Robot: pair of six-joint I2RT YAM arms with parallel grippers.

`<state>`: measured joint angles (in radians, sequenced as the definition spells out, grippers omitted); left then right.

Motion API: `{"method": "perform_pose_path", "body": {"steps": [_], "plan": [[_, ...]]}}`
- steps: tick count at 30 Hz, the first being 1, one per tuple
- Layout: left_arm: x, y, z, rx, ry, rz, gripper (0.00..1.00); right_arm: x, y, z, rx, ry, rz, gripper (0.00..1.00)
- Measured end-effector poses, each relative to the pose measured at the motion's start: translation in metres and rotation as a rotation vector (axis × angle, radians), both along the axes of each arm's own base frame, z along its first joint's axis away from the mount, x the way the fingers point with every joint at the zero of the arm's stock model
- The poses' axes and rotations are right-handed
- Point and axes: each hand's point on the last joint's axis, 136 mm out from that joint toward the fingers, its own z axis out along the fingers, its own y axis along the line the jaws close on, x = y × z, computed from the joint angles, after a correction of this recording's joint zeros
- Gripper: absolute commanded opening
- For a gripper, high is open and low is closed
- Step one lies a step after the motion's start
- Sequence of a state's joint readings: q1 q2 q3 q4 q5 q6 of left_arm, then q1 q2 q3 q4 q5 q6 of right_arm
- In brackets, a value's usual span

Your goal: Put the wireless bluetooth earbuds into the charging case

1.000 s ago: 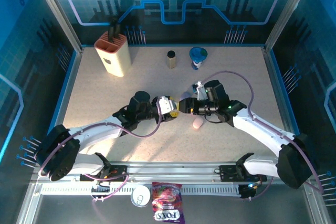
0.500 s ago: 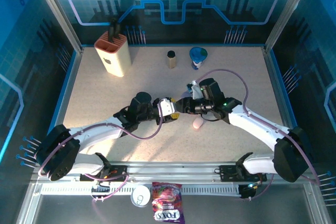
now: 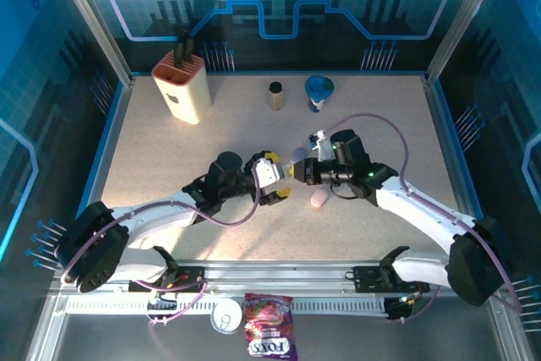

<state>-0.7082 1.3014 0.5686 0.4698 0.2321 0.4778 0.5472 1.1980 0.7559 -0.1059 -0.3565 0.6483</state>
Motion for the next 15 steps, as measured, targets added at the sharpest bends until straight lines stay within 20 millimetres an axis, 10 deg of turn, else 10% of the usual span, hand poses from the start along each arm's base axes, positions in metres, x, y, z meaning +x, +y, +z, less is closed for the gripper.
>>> {"method": "perform_pose_path", "body": {"steps": [6, 15], "plan": [[-0.005, 0.006, 0.028, -0.214, 0.115, 0.059, 0.86, 0.002, -0.031, 0.011, 0.013, -0.163, -0.042, 0.08], [-0.036, -0.004, 0.081, -0.494, 0.34, -0.077, 0.65, -0.012, -0.045, 0.088, 0.19, -0.506, 0.01, 0.06]]}}
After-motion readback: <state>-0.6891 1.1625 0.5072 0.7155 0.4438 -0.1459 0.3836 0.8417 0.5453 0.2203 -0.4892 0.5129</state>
